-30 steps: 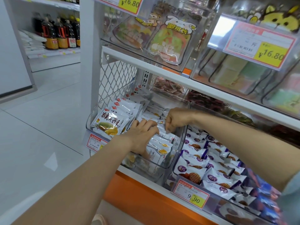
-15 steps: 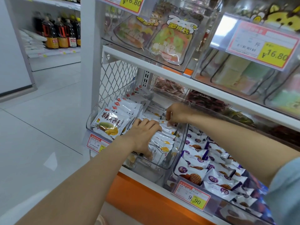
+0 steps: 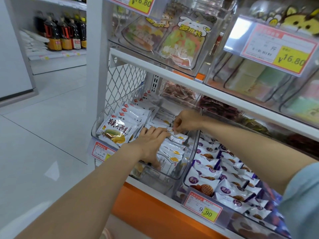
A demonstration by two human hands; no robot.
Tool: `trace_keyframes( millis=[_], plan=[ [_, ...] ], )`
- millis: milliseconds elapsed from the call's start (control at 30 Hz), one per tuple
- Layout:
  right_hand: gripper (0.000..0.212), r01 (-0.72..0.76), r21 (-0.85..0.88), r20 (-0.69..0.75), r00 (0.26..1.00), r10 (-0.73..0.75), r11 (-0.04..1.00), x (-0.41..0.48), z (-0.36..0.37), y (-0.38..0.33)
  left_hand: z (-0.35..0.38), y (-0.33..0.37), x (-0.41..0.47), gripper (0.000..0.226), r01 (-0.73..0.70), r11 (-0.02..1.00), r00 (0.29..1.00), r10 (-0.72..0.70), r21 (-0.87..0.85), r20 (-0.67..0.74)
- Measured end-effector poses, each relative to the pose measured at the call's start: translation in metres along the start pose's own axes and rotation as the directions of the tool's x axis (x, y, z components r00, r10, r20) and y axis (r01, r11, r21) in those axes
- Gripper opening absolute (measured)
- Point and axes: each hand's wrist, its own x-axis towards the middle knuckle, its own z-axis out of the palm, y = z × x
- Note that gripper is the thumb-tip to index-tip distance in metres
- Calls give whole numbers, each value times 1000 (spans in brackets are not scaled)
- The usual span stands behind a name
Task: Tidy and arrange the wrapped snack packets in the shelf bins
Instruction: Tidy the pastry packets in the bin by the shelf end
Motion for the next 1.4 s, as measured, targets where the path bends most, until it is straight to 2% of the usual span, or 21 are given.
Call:
trace_keyframes(
  millis=[33, 100, 167, 367, 567, 700, 867, 933, 1100, 1167, 1267, 1400],
  plan=[
    [5, -3, 17, -3, 1000, 3, 1000, 1, 0, 0, 0, 0, 0, 112, 0, 1000, 1000, 0, 8, 4],
    [6, -2, 128, -115, 993, 16, 992, 3, -1, 3, 0, 0, 1, 112, 2, 1000, 1000, -3, 17, 15],
    [5, -12, 96, -209, 977, 32, 995, 5, -1, 9, 0, 0, 2, 112, 6, 1000, 1000, -6, 17, 22],
    [11, -82, -196, -24, 997, 78, 977, 11, 0, 7, 2, -1, 3, 112, 5, 1000, 1000, -6, 26, 12],
    [18, -156, -307, -81, 987, 137, 939, 11, 1, 7, -1, -4, 3, 112, -5, 1000, 999, 4, 15, 47],
    [18, -130, -232, 15, 990, 137, 964, 10, -2, 6, -2, -2, 1, 107, -13, 999, 999, 14, 44, -34],
    [10, -81, 33, -193, 977, 86, 996, -6, -4, 0, -3, 1, 0, 103, 2, 999, 995, 3, 48, -101],
    [7, -42, 31, -183, 982, 47, 999, -13, 0, -8, -2, 1, -1, 104, 7, 999, 997, -4, 37, -80],
    [8, 51, -109, -119, 991, -64, 993, -24, 5, -24, -14, 1, -8, 110, -1, 999, 1000, 1, -54, 3],
    [10, 92, -99, -130, 986, -105, 991, -29, 4, -30, -26, -2, -17, 102, 13, 997, 999, -16, -81, -37],
    [15, 137, -37, -151, 978, -141, 990, -37, 3, -38, -42, -15, -34, 76, 60, 981, 986, -87, -183, -144],
    [15, 219, -2, -141, 966, -218, 976, -48, 7, -48, -49, -33, -55, 47, 128, 963, 947, -189, -236, -259]
  ],
)
